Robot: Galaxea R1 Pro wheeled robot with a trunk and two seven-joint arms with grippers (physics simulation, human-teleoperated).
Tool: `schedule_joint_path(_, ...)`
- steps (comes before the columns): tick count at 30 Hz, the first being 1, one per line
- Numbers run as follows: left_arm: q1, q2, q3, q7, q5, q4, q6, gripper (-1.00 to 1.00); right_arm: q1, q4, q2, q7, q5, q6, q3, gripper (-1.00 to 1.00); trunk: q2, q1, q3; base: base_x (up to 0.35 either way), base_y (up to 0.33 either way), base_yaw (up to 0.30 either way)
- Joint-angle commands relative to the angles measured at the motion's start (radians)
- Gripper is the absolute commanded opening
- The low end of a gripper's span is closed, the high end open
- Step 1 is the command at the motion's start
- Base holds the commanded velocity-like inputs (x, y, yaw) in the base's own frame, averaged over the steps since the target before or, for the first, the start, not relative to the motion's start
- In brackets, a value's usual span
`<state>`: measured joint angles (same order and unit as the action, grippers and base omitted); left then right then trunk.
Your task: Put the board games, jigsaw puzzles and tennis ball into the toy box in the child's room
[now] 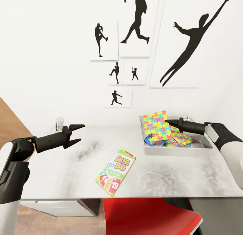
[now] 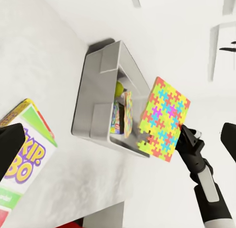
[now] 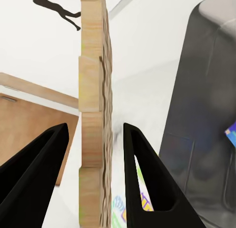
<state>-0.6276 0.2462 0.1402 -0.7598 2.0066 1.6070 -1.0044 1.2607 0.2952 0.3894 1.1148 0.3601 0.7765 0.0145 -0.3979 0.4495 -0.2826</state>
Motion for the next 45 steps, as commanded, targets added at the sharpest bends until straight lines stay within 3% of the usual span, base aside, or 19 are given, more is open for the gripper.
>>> schedule_joint_path(1,-0.004,0.000,0.001,-0.010,0.012,0.001,-0.002,1.00,0.001,0.001,0.000,0.003,0.003,0.006,0.002,-1.00,-0.002,0.001,-0.004,0.000,0.000,0.000)
schedule_joint_path(6,-0.018,-0.001,-0.010,-0.011,0.051,0.001,-0.002,1.00,0.003,0.007,0.001,0.005,0.003,0.005,0.001,-1.00,-0.002,0.001,-0.012,0.000,0.000,0.000)
schedule_joint_path(10,-0.022,-0.001,-0.020,-0.012,0.062,0.001,-0.002,1.00,0.012,0.043,-0.001,0.005,0.003,0.002,0.000,-1.00,-0.002,0.001,-0.018,0.000,0.000,0.000)
schedule_joint_path(21,-0.030,0.002,-0.025,-0.014,0.066,0.001,-0.002,1.00,0.017,0.065,-0.008,-0.004,0.003,-0.047,0.000,-1.00,-0.002,0.001,-0.036,0.000,0.000,0.000)
schedule_joint_path(33,-0.031,0.001,-0.025,-0.013,0.066,0.001,-0.002,1.00,0.017,0.057,-0.013,-0.012,0.001,-0.168,0.000,-1.00,-0.002,0.001,-0.055,0.000,0.000,0.000)
schedule_joint_path(36,-0.054,0.000,-0.026,-0.014,0.067,0.001,-0.002,1.00,0.016,0.056,-0.013,-0.012,0.001,-0.175,0.000,-1.00,-0.002,0.001,-0.060,0.000,0.000,0.000)
schedule_joint_path(45,-0.150,-0.017,-0.101,-0.042,0.142,0.001,0.005,1.00,0.017,0.055,-0.013,-0.026,0.002,-0.177,-0.001,-1.00,-0.002,0.001,-0.074,0.000,0.000,0.000)
